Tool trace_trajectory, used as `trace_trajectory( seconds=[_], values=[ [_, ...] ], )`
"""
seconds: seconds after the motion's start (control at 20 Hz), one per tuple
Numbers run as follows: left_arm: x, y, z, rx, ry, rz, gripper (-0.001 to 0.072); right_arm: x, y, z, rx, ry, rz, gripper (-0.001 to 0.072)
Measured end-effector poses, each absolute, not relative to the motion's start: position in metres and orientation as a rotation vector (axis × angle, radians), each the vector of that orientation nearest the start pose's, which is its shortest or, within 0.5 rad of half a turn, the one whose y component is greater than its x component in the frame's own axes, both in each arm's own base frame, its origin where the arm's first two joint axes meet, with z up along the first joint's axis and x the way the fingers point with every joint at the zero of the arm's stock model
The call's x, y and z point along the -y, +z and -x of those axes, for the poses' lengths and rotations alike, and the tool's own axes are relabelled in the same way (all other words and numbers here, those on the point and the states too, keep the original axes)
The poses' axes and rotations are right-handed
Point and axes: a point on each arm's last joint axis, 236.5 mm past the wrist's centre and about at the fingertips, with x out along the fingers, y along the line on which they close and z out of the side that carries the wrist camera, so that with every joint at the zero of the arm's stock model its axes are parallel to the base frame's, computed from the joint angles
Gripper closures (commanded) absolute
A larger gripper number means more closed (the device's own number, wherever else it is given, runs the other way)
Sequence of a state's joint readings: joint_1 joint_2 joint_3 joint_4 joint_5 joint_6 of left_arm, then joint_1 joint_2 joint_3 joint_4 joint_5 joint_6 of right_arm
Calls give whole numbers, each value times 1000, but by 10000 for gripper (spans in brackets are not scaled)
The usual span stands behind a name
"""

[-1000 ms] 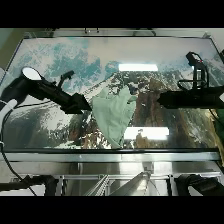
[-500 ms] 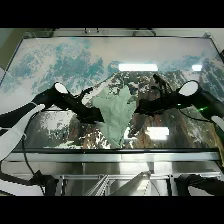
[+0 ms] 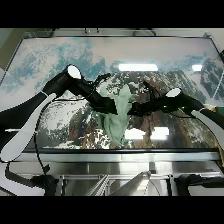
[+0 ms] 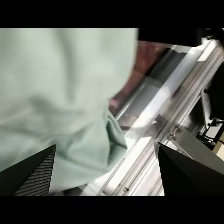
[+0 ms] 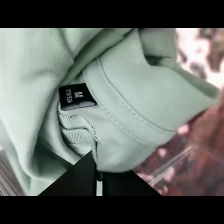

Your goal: Fold the shirts.

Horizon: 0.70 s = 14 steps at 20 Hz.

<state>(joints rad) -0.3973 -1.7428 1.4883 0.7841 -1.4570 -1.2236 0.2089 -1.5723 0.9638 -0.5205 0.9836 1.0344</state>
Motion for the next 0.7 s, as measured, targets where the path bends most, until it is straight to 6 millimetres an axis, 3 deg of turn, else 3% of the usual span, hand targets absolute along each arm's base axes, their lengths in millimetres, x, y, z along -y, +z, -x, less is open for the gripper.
trace_trajectory(
  seconds=[0.3,0.65,0.7],
  values=[
    [327,9,-308,-1591,-1073,143,8,-255,-66,-354,-1291,779,-568,689],
    [340,-35,-344,-1484,-850,17,9,-268,-61,-346,-1296,825,-569,690],
    [341,-43,-346,-1485,-835,6,79,-269,-61,-345,-1297,830,-568,690]
  ],
)
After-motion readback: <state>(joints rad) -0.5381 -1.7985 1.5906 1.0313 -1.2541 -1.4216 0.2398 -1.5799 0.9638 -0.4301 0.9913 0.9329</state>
